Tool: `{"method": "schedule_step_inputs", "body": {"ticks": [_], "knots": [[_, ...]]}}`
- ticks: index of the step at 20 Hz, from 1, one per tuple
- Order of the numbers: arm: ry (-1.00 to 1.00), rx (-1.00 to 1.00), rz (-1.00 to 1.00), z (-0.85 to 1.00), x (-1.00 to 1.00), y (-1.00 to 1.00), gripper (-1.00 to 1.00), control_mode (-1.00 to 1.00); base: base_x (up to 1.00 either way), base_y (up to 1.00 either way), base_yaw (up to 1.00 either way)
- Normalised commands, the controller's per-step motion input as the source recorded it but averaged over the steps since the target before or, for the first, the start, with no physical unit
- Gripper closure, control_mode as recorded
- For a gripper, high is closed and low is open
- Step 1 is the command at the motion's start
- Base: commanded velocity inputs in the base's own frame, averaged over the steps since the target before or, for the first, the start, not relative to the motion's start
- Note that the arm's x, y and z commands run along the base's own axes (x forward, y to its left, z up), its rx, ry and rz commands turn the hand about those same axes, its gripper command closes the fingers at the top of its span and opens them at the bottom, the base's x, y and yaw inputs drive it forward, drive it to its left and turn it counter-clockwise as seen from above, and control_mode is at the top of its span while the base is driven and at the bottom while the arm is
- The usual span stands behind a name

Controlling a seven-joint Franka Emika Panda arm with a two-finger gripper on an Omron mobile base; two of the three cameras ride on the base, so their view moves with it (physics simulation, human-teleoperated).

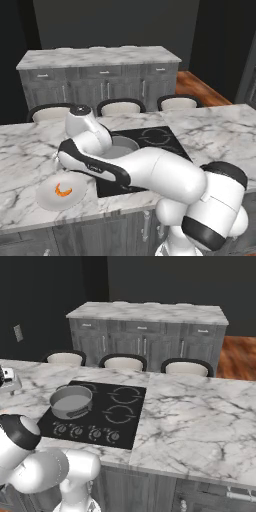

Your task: Retrieve the frozen meat and place it in the pot on a burner. Then turn the burner on.

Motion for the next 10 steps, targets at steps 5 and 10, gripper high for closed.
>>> {"method": "schedule_step_inputs", "body": {"ticks": [5,10], "knots": [[0.0,0.0,0.0,-0.4,-0.02,0.25,-1.0,-1.0,0.0,0.0,0.0],[0.1,0.0,0.06,-0.27,0.06,0.37,-1.0,-1.0,0.0,0.0,0.0]]}}
